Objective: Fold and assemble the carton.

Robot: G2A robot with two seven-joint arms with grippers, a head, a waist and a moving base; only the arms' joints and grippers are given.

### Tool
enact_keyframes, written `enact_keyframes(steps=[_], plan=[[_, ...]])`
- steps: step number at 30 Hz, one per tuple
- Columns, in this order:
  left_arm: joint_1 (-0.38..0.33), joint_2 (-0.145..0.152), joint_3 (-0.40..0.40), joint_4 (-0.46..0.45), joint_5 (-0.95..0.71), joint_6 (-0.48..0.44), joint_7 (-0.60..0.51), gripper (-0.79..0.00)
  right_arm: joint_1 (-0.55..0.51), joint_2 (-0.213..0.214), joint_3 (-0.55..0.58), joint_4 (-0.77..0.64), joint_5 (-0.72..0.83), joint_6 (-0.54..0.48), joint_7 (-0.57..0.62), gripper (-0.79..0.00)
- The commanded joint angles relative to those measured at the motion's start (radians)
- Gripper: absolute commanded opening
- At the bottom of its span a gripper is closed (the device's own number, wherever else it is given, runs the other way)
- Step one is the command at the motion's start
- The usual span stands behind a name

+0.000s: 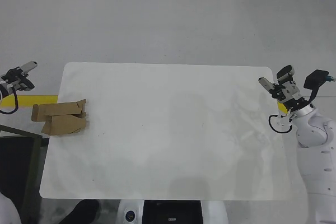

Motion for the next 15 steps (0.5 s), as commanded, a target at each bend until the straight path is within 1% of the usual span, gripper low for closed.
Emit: enact_keyframes(steps=[1,8,11,13,15], plan=[[-0.016,0.009,-0.001,0.047,0.023,-0.008,-0.011,0.0,0.0,0.0,0.0,0.0,0.0,0.0,0.0,0.0],[-0.075,0.036,0.018,0.201,0.114,-0.031,-0.008,0.0,0.0,0.0,0.0,0.0,0.0,0.0,0.0,0.0],[-0.102,0.047,0.024,0.265,0.146,-0.045,0.019,0.0,0.0,0.0,0.0,0.0,0.0,0.0,0.0,0.0],[-0.114,0.054,0.039,0.298,0.187,-0.056,0.029,0.0,0.0,0.0,0.0,0.0,0.0,0.0,0.0,0.0],[-0.128,0.059,0.054,0.338,0.214,-0.066,0.017,0.0,0.0,0.0,0.0,0.0,0.0,0.0,0.0,0.0]])
